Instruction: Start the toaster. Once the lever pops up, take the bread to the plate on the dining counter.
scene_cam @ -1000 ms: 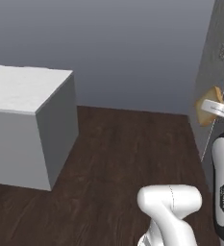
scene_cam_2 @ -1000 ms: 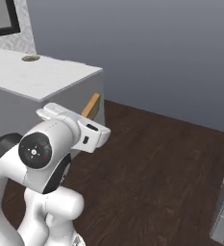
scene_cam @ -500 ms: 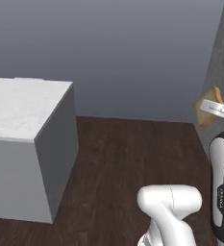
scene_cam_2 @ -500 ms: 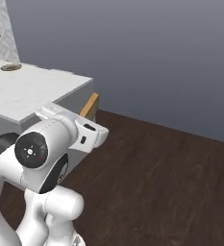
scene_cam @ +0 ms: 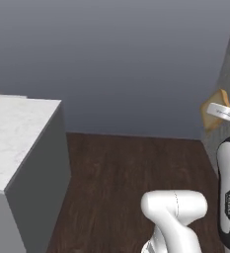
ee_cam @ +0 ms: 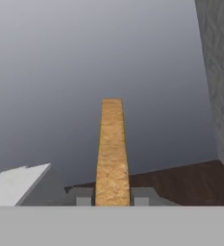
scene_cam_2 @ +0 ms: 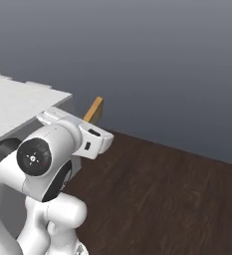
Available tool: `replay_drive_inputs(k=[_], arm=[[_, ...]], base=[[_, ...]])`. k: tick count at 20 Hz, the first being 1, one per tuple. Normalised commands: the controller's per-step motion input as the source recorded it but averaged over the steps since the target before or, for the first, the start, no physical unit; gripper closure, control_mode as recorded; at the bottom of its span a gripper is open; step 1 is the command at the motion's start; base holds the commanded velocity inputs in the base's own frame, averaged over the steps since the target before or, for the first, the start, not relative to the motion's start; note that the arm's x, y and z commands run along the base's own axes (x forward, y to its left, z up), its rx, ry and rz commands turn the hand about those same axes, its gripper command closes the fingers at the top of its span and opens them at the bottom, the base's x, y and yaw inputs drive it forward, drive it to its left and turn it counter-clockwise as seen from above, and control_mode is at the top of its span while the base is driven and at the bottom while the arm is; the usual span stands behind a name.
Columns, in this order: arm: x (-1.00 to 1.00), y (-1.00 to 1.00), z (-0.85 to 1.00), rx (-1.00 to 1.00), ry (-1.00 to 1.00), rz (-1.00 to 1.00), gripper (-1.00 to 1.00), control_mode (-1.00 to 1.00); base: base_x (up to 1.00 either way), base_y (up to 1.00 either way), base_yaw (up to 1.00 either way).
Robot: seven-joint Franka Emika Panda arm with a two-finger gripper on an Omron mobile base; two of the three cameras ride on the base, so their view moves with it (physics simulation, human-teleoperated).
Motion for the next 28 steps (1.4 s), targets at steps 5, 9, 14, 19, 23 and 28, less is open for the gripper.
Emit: replay_drive_inputs(k=[5, 9, 14, 19, 23, 28], arm=[[0.00, 0.00, 0.00, 0.00, 0.00, 0.00, 1.00, 1.00], [0.00, 0.00, 0.00, 0.00, 0.00, 0.00, 1.00, 1.00], [0.00, 0.00, 0.00, 0.00, 0.00, 0.00, 1.00, 1.00], [0.00, 0.00, 0.00, 0.00, 0.00, 0.00, 1.00, 1.00], [0.00, 0.00, 0.00, 0.00, 0.00, 0.00, 1.00, 1.00], [0.00, 0.00, 0.00, 0.00, 0.00, 0.00, 1.00, 1.00]], base=[[1.00, 0.00, 0.00], [1.00, 0.00, 0.00], [1.00, 0.00, 0.00], [1.00, 0.00, 0.00], [1.00, 0.02, 0.00], [1.00, -0.01, 0.34]])
